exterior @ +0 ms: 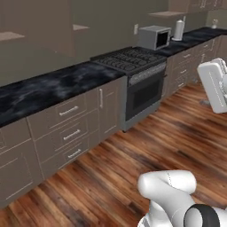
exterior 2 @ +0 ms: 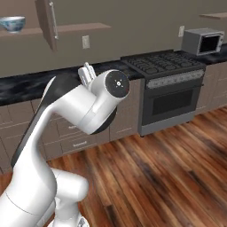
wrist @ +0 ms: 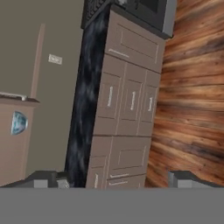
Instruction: Move the bowls from the cabinet to the plates on the dining table.
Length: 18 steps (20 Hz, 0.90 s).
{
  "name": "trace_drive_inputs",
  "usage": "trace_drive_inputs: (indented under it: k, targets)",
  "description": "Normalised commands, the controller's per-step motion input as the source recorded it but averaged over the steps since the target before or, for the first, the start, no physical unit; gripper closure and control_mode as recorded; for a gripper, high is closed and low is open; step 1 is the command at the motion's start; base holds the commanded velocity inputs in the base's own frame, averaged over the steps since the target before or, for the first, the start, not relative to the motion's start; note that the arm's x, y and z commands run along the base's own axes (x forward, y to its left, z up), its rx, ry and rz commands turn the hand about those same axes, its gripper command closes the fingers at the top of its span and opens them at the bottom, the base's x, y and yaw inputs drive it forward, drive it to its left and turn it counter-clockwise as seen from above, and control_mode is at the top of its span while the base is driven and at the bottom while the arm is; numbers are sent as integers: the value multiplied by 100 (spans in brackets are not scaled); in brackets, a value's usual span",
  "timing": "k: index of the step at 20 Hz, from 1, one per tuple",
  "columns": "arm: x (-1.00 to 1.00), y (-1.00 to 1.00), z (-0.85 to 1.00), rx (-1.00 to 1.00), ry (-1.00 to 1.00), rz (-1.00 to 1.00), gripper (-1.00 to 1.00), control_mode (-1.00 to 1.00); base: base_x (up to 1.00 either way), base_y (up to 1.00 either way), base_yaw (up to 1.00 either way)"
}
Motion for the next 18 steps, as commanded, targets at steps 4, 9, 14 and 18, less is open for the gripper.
trace_drive_inputs:
  k: [4,9,14,18]
  targets:
    - [0,0,0,0,0,0,-100,100,0,0,25]
    - [0,0,0,0,0,0,-100,100,0,0,25]
    - [0,0,0,0,0,0,-100,100,0,0,25]
    - [0,0,0,0,0,0,-100,100,0,0,25]
